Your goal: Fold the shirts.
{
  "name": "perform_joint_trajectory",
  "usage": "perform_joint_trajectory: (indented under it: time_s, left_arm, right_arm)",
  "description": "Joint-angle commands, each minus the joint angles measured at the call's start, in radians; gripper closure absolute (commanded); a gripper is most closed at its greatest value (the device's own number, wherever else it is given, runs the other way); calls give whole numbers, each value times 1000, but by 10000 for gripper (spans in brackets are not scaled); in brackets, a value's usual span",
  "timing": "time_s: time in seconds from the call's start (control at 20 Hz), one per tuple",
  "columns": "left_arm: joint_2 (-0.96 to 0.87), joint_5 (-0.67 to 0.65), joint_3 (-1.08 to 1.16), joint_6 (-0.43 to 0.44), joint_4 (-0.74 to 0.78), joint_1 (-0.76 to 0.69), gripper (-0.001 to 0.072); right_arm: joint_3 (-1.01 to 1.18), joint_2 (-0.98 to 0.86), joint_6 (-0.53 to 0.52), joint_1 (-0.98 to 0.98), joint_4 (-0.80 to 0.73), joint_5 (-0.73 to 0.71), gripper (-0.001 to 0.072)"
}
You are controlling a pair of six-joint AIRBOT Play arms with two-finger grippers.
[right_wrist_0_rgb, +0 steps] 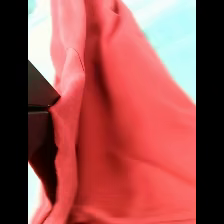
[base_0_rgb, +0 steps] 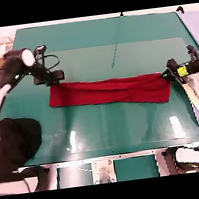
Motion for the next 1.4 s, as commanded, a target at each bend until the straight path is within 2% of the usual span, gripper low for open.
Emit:
perform_joint_trajectory:
  time_s: [0.0,0.05,0.1,0.15,0.3,0.45,0.5,0.55,0.6,0.65,0.75,0.85,1.0,1.1,1.15,1.2,1.35]
  left_arm:
    - [-211,14,172,24,0,30,645]
    - [-231,26,188,24,2,47,270]
    - [-234,45,196,11,4,69,-13]
    - [-233,28,222,-1,3,93,-11]
    - [-233,-148,349,7,8,180,-11]
    - [-230,-298,401,49,8,238,-8]
    - [-229,-335,399,63,8,246,16]
    - [-228,-351,395,79,6,245,282]
    - [-228,-356,394,89,0,242,501]
    - [-228,-356,395,96,-20,237,689]
    - [-228,-340,395,136,-99,227,686]
    - [-228,-307,395,144,-154,214,686]
    - [-228,-280,395,161,-201,192,686]
    - [-228,-281,395,164,-204,179,686]
    - [-228,-281,395,164,-204,179,686]
    - [-228,-281,395,164,-206,179,685]
    - [-228,-272,395,164,-205,179,686]
  right_arm:
    - [119,-205,-1,16,11,-51,688]
    - [151,-247,-1,8,11,-60,606]
    - [189,-278,-1,-5,11,-58,350]
    - [233,-296,-29,-24,11,-39,148]
    - [328,-298,-158,-106,7,64,147]
    - [303,-298,-280,-180,7,162,147]
    - [265,-298,-321,-197,7,170,146]
    - [223,-299,-359,-208,8,161,146]
    - [177,-302,-401,-212,8,142,147]
    - [138,-307,-431,-212,8,122,147]
    - [87,-332,-487,-211,29,99,144]
    - [77,-370,-541,-211,116,100,105]
    - [78,-402,-592,-211,228,114,106]
    - [93,-404,-594,-224,224,114,104]
    - [105,-404,-593,-239,225,118,34]
    - [119,-404,-593,-254,224,126,10]
    - [136,-404,-593,-285,231,169,8]
